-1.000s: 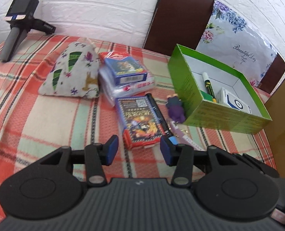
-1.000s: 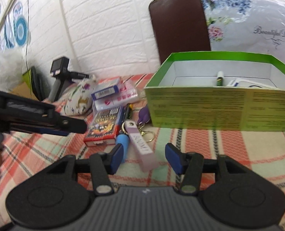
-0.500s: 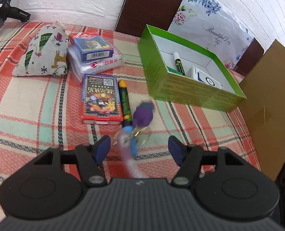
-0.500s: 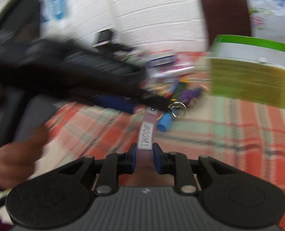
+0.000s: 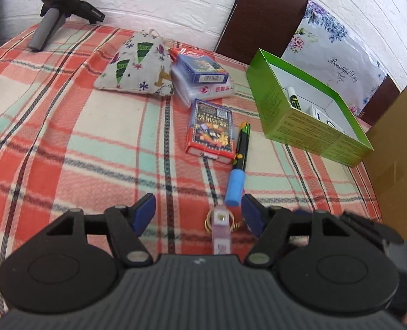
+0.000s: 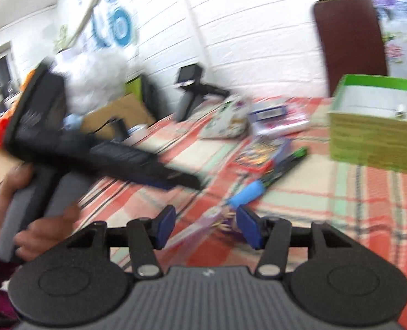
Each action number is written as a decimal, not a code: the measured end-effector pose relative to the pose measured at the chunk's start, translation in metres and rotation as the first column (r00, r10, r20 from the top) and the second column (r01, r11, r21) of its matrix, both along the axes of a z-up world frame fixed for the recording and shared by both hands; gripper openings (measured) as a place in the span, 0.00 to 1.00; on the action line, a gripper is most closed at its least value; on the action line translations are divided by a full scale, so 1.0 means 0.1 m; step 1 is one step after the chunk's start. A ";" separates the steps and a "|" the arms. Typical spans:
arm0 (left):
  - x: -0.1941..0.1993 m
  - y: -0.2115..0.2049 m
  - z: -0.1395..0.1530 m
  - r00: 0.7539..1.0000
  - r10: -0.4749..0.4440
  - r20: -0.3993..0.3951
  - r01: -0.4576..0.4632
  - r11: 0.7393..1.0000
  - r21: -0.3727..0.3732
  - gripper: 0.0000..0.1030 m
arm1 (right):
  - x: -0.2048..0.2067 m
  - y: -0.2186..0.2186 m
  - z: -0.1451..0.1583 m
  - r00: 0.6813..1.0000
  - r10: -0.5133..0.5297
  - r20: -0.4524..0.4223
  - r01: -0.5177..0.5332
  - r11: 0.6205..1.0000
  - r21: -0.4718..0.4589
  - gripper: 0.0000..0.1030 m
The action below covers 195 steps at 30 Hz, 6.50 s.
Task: Organize objects
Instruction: 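Grasp the 'BOOM!' tag keychain with the left gripper, then grasp the purple figure with the right gripper while the left gripper holds the tag, then lower the keychain into the green box with both grippers and release, then move the left gripper toward the playing-card box, then grasp the playing-card box with the left gripper and lift it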
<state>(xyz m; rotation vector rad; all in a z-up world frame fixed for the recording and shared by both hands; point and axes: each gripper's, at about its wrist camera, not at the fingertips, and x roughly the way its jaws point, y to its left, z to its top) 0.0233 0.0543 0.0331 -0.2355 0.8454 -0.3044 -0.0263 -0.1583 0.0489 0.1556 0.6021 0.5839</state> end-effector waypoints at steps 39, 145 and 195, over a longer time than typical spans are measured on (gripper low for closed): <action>-0.02 -0.67 0.36 0.962 -0.184 0.203 0.172 0.982 0.074 0.11 | 0.24 -0.07 0.11 0.991 -0.130 0.009 0.130 0.990 -0.054 0.21; 0.27 -1.19 0.13 0.984 -0.066 0.166 0.005 0.938 0.347 0.69 | 0.11 -0.69 0.44 0.842 -0.533 0.078 0.537 0.843 -0.032 0.57; 0.68 0.01 -0.06 0.992 0.073 0.100 -0.086 0.987 0.135 0.69 | 0.66 0.71 0.05 0.978 -0.185 0.101 0.208 0.919 -0.336 0.76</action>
